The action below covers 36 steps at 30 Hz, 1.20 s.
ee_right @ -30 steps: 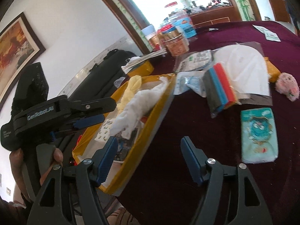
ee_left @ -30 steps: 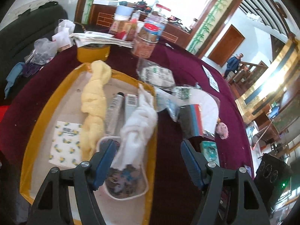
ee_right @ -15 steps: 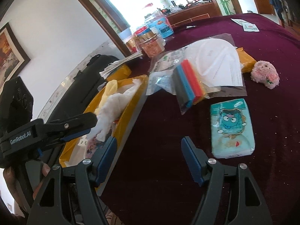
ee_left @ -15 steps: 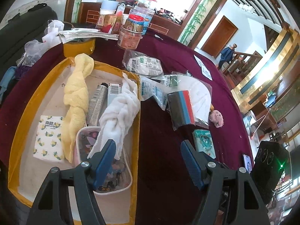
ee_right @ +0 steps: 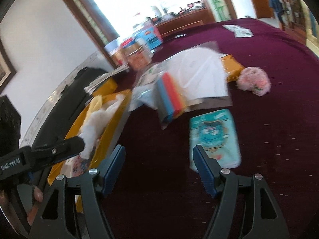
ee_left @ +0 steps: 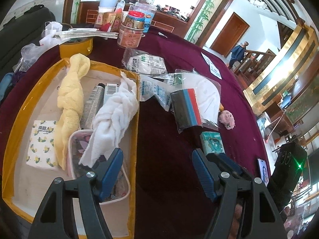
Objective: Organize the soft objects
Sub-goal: 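Withdraw both tools from the tray back toward the pile, then grasp striped zip bag with left gripper while right gripper grasps teal tissue pack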
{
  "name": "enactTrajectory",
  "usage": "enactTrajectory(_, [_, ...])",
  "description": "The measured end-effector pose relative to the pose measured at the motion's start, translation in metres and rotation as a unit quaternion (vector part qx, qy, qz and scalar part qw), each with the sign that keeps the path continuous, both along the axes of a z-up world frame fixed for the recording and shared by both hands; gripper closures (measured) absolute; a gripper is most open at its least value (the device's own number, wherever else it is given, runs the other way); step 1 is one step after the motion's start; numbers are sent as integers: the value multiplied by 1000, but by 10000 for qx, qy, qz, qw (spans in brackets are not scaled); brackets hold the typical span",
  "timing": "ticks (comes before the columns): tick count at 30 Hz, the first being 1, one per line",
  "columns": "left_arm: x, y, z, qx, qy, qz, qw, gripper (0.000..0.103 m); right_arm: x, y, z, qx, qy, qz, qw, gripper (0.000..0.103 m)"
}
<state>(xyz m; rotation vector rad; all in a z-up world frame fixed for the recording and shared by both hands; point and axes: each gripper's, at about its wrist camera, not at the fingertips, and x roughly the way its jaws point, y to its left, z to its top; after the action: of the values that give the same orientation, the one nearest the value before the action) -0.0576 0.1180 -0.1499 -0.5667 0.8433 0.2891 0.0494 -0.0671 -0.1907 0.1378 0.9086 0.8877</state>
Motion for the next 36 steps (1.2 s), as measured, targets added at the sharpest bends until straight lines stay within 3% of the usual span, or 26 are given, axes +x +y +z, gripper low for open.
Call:
enactTrajectory(11, [4, -9, -5, -25, -17, -93, 10000, 28, 23, -20, -6, -25, 192, -251, 9995, 33])
enactTrajectory(18, [12, -15, -4, 127, -95, -180, 9997, 28, 32, -14, -7, -520, 40, -536, 9972, 33])
enactTrajectory(22, [29, -12, -5, 20, -79, -144, 9999, 22, 37, -10, -9, -677, -53, -607, 9958, 33])
enactTrajectory(26, [54, -6, -9, 43, 19, -126, 9999, 22, 40, -5, -20, -826, 144, -565, 9949, 33])
enactTrajectory(30, [77, -7, -14, 59, 127, -214, 9997, 22, 37, -1, -21, -972, 9, -592, 9935, 33])
enactTrajectory(34, [100, -6, -23, -236, 267, -254, 9990, 22, 36, 5, -23, -1227, -65, -586, 9907, 33])
enactTrajectory(36, [112, -5, -28, -389, 323, -255, 9984, 22, 34, 7, -22, -1335, -136, -592, 9892, 39])
